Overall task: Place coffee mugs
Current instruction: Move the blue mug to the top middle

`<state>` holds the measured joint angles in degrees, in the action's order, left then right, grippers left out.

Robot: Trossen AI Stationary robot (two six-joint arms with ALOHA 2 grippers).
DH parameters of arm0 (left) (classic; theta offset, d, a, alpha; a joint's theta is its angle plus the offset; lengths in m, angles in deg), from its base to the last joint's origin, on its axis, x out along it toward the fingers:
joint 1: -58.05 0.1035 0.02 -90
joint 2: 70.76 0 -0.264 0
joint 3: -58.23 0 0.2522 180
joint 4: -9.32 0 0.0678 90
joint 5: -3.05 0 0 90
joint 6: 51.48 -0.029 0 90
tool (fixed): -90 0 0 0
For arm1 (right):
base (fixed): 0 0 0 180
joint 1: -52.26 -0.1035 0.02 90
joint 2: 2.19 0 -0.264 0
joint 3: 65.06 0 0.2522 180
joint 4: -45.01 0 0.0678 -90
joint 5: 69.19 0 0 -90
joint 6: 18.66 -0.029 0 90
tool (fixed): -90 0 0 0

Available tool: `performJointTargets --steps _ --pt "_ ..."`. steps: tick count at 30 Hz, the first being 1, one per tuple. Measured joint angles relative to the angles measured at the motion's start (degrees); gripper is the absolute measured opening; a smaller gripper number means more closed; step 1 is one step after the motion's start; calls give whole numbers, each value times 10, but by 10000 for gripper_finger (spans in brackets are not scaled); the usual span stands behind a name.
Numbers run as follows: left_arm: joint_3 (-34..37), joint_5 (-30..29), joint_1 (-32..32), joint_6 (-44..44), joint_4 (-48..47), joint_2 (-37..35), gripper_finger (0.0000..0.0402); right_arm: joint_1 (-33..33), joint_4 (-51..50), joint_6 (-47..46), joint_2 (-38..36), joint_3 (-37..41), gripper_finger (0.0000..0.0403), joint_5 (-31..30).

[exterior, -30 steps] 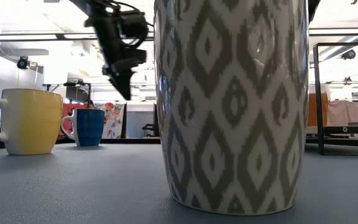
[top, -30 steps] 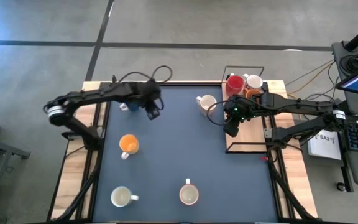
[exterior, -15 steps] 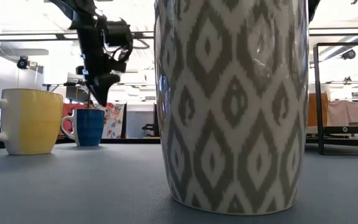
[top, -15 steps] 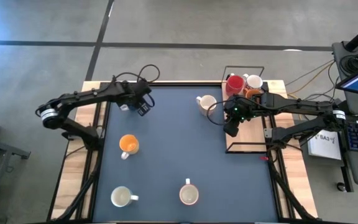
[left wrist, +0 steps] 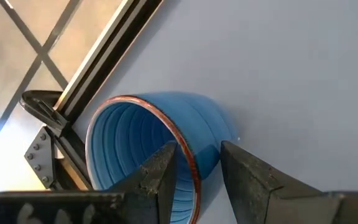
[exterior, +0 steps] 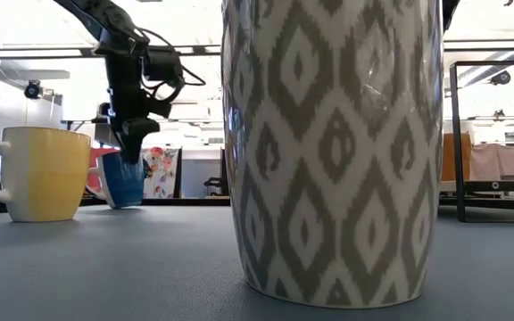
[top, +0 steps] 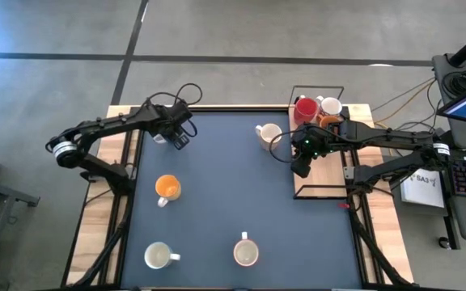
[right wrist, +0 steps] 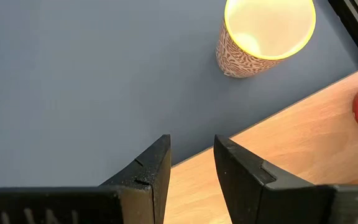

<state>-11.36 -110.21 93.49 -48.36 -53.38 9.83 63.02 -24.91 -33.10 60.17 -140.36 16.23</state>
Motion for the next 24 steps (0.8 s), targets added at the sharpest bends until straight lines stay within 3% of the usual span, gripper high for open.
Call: performJointTargets --steps 6,17,24 --pt "-1 63 -1 -6 12 -1 107 0 0 0 0 0 112 0" --pt "4 69 1 1 21 -1 107 0 1 0 0 0 112 0" --pt "39 78 5 -6 76 -1 98 0 1 0 0 0 112 0"
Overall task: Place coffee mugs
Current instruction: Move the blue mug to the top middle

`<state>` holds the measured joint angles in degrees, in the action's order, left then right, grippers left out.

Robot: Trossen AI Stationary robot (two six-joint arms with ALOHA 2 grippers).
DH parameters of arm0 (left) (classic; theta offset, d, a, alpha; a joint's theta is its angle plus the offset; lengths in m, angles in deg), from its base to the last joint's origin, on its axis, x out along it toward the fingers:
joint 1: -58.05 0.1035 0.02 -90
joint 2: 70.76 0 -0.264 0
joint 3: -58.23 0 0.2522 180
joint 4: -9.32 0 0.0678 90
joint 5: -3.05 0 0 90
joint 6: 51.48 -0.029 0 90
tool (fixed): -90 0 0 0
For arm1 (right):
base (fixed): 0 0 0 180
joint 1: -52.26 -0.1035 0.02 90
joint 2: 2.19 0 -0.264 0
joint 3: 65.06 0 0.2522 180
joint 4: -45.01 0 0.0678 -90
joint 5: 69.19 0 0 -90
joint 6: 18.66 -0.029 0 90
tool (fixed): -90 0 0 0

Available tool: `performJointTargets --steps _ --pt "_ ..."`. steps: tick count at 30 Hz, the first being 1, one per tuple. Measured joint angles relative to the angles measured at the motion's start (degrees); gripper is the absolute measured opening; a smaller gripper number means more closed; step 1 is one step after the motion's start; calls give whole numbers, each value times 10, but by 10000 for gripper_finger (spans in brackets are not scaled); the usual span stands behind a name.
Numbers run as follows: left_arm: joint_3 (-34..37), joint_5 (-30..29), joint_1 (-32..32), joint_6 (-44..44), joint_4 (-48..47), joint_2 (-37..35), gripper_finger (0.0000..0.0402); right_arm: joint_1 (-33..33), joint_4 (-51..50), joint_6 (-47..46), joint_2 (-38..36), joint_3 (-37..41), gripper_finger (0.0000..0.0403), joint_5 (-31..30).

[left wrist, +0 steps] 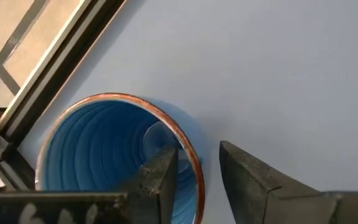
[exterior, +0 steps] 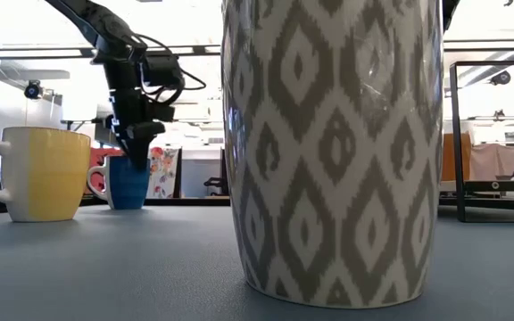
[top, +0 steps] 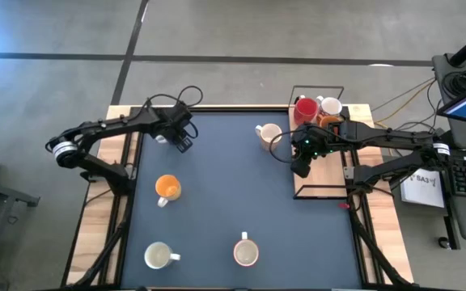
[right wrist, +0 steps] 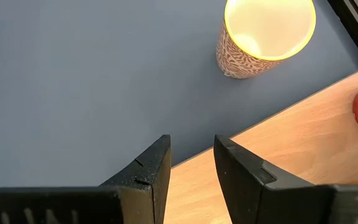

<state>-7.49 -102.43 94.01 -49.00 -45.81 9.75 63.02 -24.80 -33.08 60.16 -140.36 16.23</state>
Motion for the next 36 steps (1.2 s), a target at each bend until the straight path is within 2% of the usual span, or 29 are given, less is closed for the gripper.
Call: performJointTargets --steps 5,8,14,20,30,36 --pt "2 3 1 -3 26 0 43 0 1 0 0 0 112 0" --pt "2 26 0 -10 45 0 9 0 2 -1 0 0 112 0" --pt "-18 70 0 -29 66 0 6 0 12 0 0 0 112 0" --pt "-61 153 -5 -50 116 9 6 0 11 0 0 0 112 0" --pt "-152 166 -40 -86 101 102 5 0 12 0 0 0 112 0" --pt "-199 211 -46 -106 109 155 5 0 13 0 0 0 112 0"
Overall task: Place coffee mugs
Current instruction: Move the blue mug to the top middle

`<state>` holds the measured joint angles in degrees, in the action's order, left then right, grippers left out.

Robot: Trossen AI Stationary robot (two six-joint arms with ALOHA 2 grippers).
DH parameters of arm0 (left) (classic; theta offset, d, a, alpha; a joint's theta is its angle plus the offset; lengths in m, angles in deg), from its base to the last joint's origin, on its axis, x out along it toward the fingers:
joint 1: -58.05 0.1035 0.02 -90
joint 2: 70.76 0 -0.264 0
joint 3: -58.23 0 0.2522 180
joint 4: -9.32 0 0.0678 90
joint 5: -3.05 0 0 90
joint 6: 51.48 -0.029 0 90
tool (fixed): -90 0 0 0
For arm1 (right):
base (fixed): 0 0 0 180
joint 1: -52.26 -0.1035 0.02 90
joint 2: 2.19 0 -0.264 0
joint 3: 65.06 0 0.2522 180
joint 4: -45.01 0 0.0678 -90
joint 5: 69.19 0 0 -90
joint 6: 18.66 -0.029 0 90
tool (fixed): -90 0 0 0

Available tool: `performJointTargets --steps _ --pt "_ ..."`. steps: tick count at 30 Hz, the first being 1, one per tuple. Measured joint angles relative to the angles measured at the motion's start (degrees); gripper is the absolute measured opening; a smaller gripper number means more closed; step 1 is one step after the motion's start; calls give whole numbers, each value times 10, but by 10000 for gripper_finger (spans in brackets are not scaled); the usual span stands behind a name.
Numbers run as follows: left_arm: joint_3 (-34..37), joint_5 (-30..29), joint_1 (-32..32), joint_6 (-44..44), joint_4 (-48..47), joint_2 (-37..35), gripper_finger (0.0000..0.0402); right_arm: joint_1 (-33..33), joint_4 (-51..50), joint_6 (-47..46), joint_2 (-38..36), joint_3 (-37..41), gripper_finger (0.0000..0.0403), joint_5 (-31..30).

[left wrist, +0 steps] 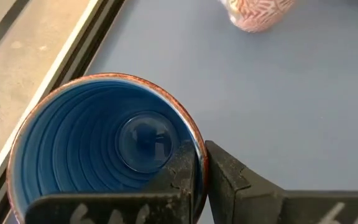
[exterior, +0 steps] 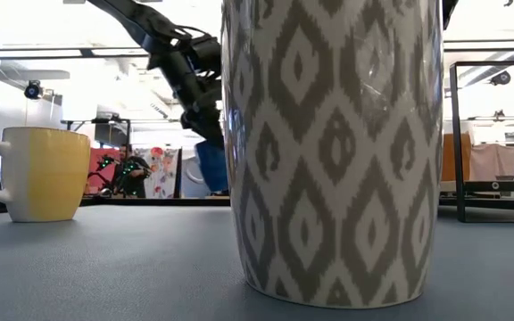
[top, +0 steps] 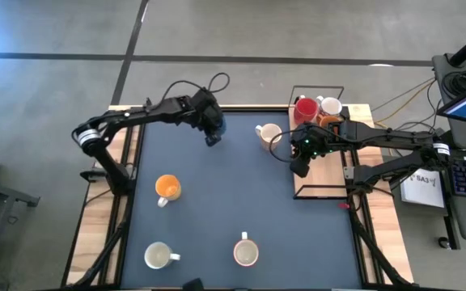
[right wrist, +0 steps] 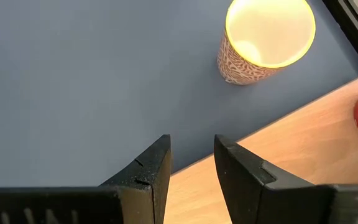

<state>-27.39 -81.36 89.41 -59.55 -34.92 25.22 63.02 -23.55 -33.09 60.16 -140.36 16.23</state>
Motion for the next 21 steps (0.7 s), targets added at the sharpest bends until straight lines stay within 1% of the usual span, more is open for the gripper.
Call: performJointTargets --steps 11,15,21 --pt "-74 0 -45 -48 -10 77 5 0 3 0 0 0 112 0" --pt "-96 0 -53 -55 -10 90 5 0 3 0 0 0 112 0" --pt "-110 0 -66 -72 -13 107 7 0 3 0 0 0 112 0"
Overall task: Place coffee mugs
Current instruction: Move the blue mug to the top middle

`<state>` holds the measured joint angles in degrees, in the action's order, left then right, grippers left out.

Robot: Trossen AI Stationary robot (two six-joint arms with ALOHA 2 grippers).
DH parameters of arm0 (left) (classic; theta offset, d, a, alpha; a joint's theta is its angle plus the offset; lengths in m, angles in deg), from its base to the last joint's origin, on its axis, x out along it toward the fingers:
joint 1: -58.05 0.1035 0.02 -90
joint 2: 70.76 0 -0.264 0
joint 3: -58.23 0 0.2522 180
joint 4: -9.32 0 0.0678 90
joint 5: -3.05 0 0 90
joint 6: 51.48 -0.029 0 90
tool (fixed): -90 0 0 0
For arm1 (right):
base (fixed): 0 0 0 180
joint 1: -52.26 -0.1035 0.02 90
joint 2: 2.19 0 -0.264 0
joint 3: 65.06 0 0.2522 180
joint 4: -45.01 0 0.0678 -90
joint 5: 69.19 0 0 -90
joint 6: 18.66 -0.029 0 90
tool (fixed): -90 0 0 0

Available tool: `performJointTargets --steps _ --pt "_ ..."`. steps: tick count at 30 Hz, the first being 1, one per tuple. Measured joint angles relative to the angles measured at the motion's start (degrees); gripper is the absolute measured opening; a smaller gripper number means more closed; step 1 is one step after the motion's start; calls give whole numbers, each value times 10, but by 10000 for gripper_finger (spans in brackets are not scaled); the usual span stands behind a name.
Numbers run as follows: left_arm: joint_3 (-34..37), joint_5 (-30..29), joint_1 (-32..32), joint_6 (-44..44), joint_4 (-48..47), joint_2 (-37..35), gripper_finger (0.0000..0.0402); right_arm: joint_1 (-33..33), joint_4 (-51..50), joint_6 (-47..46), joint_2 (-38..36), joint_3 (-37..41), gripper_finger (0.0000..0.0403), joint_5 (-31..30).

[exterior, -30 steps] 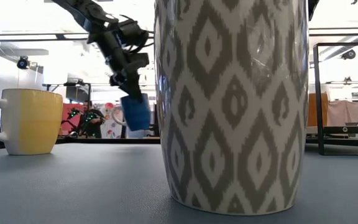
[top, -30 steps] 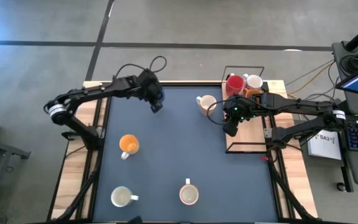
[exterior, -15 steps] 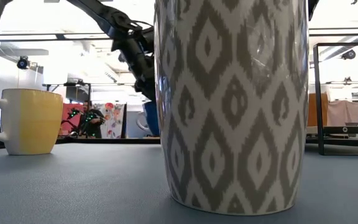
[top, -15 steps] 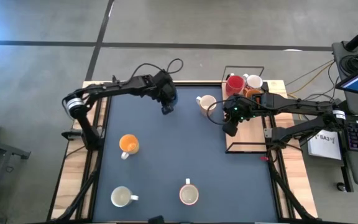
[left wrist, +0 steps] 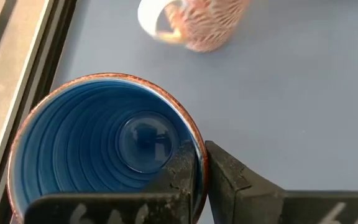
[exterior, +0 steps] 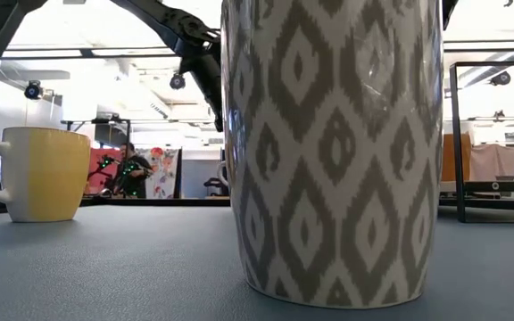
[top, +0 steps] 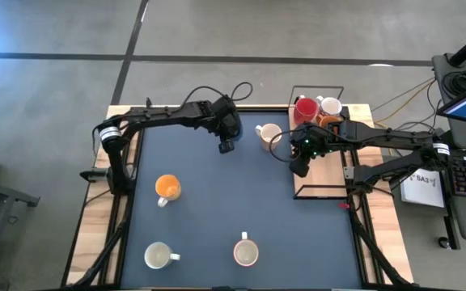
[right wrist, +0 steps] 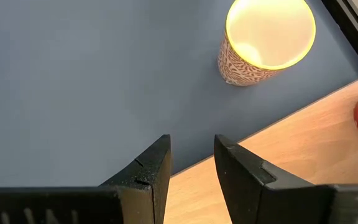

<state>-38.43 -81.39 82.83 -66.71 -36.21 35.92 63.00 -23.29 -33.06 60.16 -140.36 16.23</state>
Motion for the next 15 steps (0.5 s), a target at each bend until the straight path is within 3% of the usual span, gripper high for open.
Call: performJointTargets --steps 15 --pt "-55 1 -21 -15 12 60 9 0 0 0 0 0 112 0"
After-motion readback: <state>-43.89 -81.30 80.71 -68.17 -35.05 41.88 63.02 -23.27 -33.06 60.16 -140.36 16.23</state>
